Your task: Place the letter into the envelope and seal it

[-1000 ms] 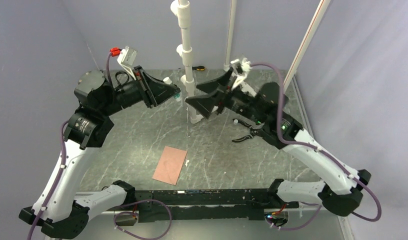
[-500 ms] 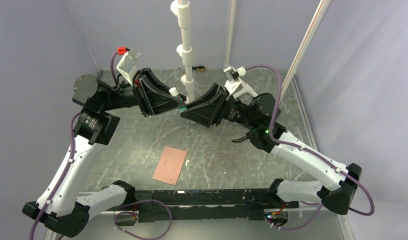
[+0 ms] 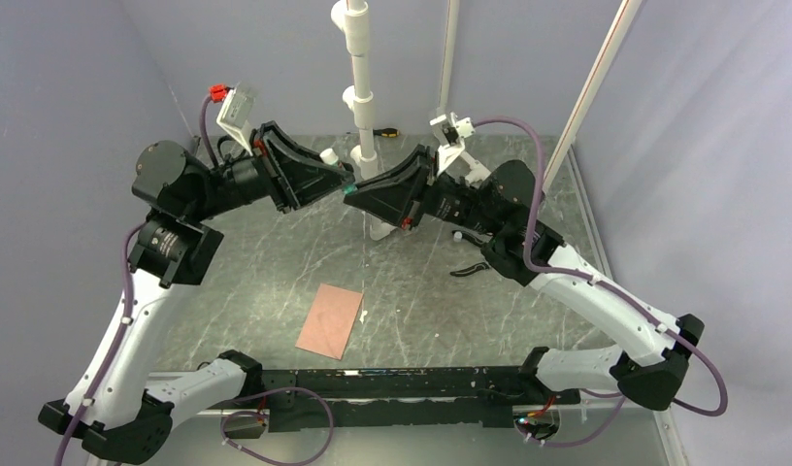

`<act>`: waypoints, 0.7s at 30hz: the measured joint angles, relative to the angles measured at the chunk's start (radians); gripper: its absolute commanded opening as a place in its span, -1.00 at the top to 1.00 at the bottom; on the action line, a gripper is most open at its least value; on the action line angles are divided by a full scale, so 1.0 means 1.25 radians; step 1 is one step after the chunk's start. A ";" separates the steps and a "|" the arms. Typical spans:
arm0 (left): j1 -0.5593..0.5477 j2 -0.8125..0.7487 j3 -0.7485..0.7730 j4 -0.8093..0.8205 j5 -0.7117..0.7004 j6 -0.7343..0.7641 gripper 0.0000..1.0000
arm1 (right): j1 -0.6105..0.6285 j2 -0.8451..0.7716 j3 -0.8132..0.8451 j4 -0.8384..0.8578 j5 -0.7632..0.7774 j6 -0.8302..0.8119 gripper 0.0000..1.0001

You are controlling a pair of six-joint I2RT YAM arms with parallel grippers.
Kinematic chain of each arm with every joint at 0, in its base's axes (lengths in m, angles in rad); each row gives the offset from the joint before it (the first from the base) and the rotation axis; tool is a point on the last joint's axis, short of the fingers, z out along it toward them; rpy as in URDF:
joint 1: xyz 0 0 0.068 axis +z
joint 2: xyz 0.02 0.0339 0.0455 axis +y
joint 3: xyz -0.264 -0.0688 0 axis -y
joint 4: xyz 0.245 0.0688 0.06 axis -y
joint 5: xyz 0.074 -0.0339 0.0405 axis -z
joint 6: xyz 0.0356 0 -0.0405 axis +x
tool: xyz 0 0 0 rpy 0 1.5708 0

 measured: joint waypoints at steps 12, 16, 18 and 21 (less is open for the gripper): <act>0.002 0.012 0.005 -0.208 -0.281 0.039 0.58 | 0.092 0.068 0.073 -0.178 0.359 -0.354 1.00; 0.004 0.007 -0.029 -0.152 -0.264 0.029 0.24 | 0.091 0.057 0.052 -0.156 0.362 -0.305 1.00; 0.002 0.002 -0.055 -0.112 -0.245 0.013 0.18 | 0.092 0.048 0.024 -0.114 0.360 -0.248 1.00; -0.004 -0.005 -0.090 -0.063 -0.222 -0.009 0.13 | 0.092 0.033 -0.037 -0.044 0.362 -0.148 1.00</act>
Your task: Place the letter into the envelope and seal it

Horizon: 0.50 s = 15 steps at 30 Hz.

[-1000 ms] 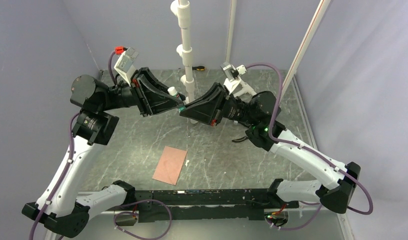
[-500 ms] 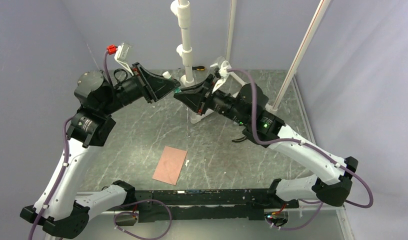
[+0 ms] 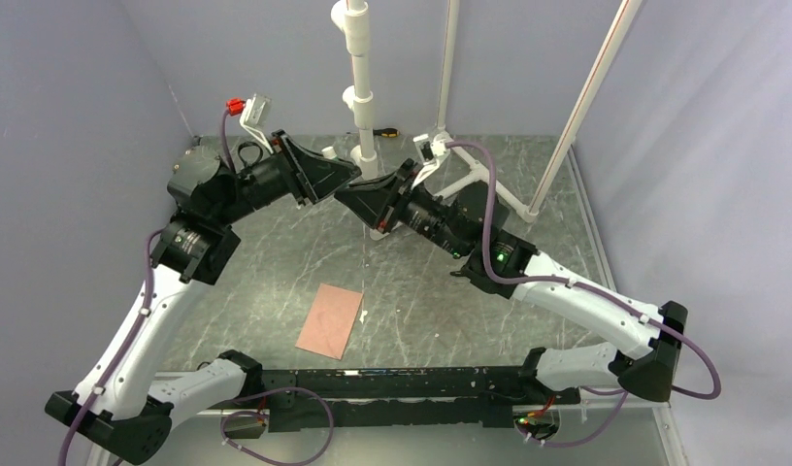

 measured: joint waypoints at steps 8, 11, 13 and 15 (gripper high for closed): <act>0.000 -0.001 -0.068 0.151 0.042 -0.068 -0.04 | 0.000 -0.042 -0.110 0.150 0.034 0.185 1.00; 0.000 -0.006 -0.085 0.187 0.049 -0.087 -0.14 | -0.001 -0.068 -0.147 0.198 0.061 0.230 1.00; 0.000 -0.007 -0.092 0.208 0.055 -0.100 -0.14 | -0.001 -0.073 -0.153 0.219 0.072 0.248 1.00; 0.000 -0.007 -0.094 0.225 0.064 -0.110 -0.12 | -0.002 -0.073 -0.155 0.238 0.075 0.264 1.00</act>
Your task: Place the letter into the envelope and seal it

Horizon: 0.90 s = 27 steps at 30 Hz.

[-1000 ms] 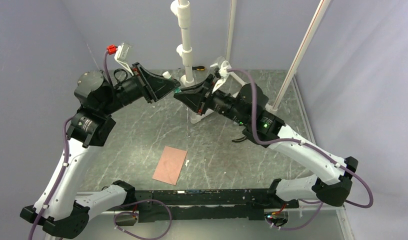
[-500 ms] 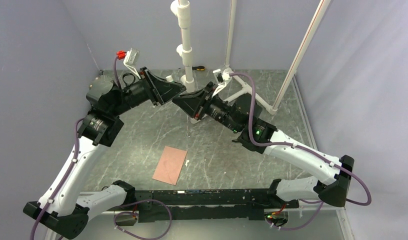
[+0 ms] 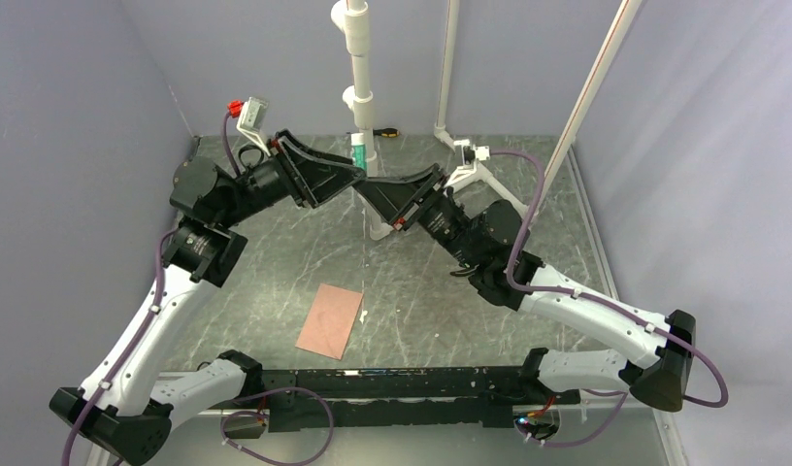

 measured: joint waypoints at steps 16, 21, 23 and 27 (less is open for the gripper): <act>0.000 0.002 -0.010 0.068 0.031 -0.073 0.35 | -0.004 0.003 -0.001 0.035 -0.072 0.019 1.00; -0.002 0.001 -0.014 0.085 0.035 -0.078 0.95 | -0.008 0.003 -0.002 0.030 -0.081 0.009 1.00; -0.002 -0.001 -0.014 0.081 0.036 -0.072 0.95 | -0.009 0.003 -0.002 0.027 -0.083 0.006 0.76; -0.002 -0.014 -0.013 0.025 0.029 -0.018 0.95 | -0.009 0.003 0.003 -0.012 -0.086 -0.004 -0.37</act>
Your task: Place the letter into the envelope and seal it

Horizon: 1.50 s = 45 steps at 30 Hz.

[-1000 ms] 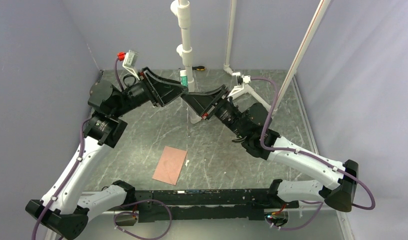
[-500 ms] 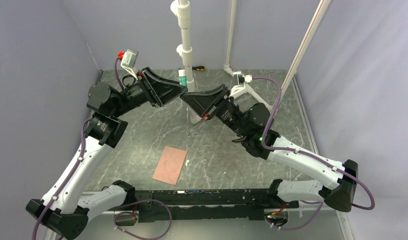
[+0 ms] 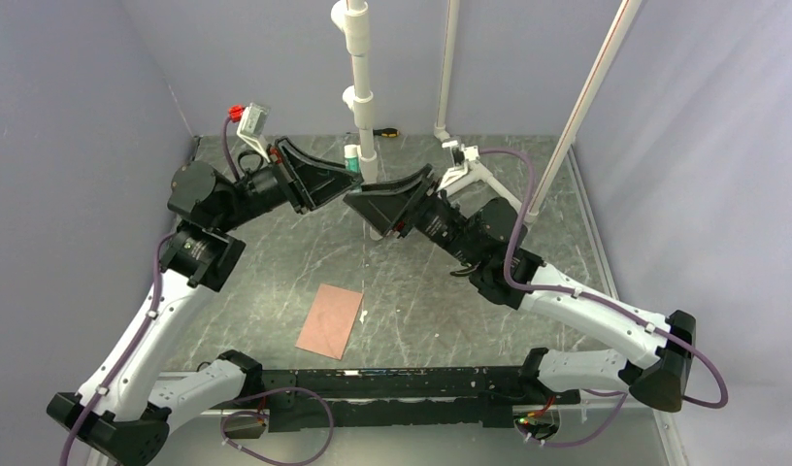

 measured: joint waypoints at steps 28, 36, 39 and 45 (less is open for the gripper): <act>0.000 -0.038 -0.008 -0.484 -0.247 0.303 0.95 | -0.407 0.208 -0.060 -0.877 0.302 0.013 -0.27; 0.000 -0.025 -0.009 -0.484 -0.229 0.303 0.95 | -0.445 0.444 0.034 -0.821 0.285 -0.039 -0.06; 0.000 -0.024 -0.011 -0.481 -0.229 0.302 0.95 | -0.451 0.506 0.082 -0.807 0.284 -0.059 -0.04; 0.000 -0.039 -0.031 -0.461 -0.229 0.302 0.95 | -0.462 0.578 0.148 -0.801 0.286 -0.080 0.05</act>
